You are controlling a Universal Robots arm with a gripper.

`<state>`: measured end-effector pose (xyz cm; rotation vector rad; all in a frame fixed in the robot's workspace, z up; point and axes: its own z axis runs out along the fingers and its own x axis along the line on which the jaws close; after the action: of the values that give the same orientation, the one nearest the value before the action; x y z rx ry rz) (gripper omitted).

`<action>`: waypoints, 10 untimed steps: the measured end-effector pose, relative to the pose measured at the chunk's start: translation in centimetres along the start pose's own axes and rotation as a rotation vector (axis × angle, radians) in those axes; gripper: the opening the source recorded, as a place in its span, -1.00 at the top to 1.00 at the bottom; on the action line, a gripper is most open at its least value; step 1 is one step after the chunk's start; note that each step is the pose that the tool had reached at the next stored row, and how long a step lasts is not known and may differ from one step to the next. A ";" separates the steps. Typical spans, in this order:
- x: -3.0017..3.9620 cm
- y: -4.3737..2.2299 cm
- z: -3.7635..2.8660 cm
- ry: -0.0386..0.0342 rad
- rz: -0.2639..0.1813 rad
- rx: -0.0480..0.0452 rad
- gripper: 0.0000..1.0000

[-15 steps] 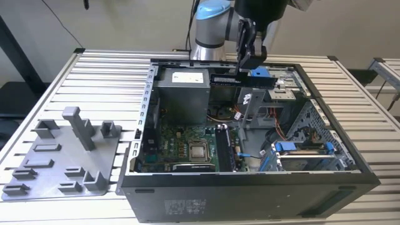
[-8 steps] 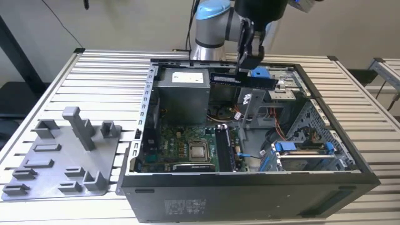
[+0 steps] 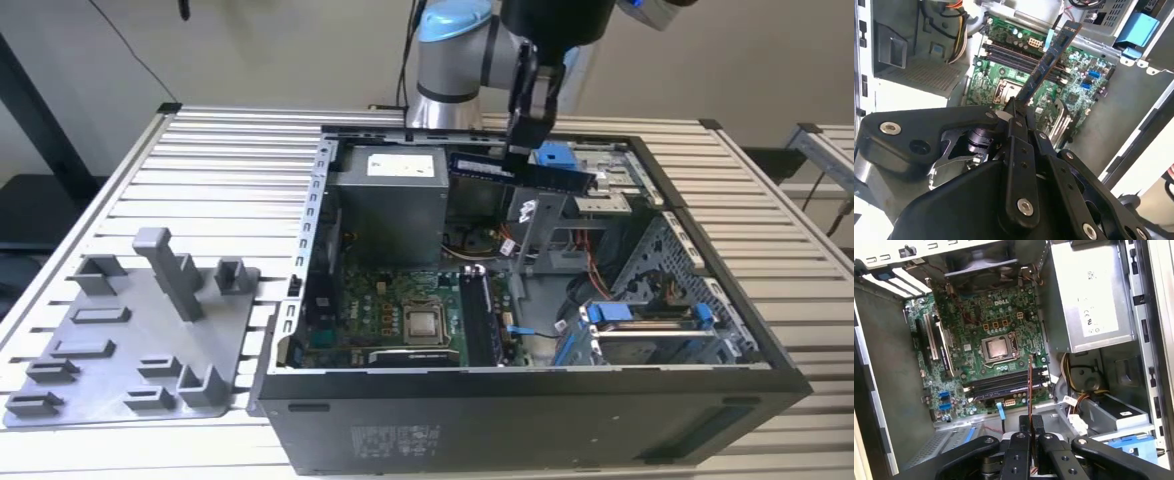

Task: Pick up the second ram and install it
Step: 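Insert the second ram into the second slot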

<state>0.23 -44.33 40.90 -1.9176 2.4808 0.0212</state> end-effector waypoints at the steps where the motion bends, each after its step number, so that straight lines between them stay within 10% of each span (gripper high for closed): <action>1: 0.00 0.00 0.00 -0.0001 0.012 0.0002 0.74; 10: 0.00 0.00 0.01 -0.0009 0.114 0.0015 0.74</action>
<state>0.22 -44.33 40.88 -1.7723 2.5856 0.0207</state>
